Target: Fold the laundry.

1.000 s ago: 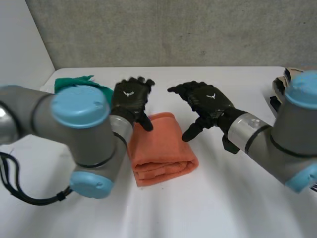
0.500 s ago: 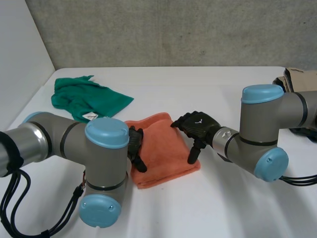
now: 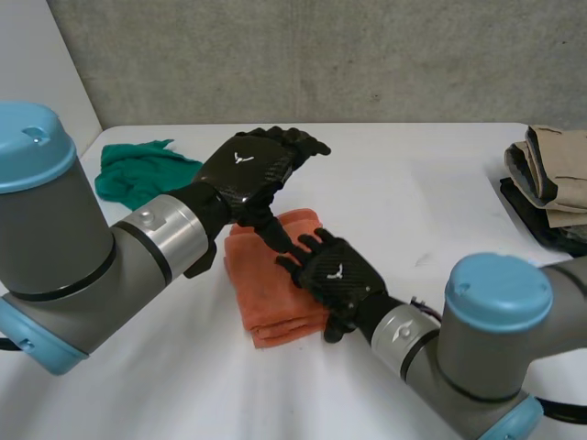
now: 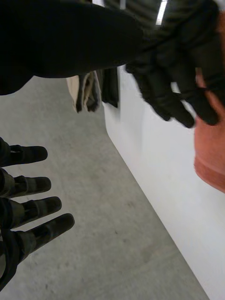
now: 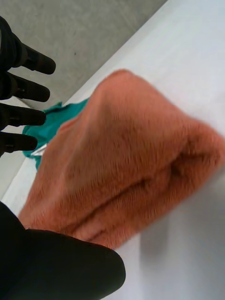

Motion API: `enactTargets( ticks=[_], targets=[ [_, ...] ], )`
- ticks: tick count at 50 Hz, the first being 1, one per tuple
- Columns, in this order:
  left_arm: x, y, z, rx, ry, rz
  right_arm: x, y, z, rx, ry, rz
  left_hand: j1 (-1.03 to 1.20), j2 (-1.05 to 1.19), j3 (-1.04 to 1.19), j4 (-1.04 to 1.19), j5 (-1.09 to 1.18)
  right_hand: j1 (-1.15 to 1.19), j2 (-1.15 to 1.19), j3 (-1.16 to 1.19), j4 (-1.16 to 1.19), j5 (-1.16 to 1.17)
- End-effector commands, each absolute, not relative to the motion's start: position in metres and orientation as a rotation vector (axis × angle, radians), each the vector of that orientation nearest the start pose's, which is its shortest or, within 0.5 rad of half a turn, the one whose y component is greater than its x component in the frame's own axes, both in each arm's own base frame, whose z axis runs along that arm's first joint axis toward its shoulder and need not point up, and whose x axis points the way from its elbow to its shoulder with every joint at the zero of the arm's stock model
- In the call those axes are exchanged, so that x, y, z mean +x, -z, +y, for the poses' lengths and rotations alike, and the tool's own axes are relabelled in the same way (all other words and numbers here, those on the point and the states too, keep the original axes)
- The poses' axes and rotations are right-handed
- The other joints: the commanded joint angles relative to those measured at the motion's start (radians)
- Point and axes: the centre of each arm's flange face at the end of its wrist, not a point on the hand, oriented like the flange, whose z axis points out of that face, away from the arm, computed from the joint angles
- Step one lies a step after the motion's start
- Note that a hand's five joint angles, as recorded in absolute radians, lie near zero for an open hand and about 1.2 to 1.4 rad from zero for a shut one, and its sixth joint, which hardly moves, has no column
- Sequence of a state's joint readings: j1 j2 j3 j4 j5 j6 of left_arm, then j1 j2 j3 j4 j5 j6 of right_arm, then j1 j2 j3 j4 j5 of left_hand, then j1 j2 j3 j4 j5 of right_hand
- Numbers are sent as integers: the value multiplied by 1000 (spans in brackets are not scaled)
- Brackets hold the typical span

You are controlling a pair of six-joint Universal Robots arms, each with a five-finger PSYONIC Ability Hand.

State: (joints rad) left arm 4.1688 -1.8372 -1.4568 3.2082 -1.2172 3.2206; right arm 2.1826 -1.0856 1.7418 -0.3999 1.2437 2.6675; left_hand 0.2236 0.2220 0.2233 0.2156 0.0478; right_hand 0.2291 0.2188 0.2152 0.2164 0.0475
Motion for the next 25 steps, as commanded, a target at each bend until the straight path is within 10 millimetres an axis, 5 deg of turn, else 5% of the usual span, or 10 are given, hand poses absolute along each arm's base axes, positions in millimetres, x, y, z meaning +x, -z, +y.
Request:
enactTargets(
  ticks=[1,25],
  targets=[
    [-324,-257,-215,-904,-1636,-1761,336,-114,-195,-1418,1700,1737,-31,-29,-30,-23,-29,-55,-44,-41,-42,-48],
    [-323,-255,-220,-813,-1594,-1775,353,-101,-221,-1438,1795,1672,-28,-26,-27,-20,-26,214,224,228,227,221]
  ],
)
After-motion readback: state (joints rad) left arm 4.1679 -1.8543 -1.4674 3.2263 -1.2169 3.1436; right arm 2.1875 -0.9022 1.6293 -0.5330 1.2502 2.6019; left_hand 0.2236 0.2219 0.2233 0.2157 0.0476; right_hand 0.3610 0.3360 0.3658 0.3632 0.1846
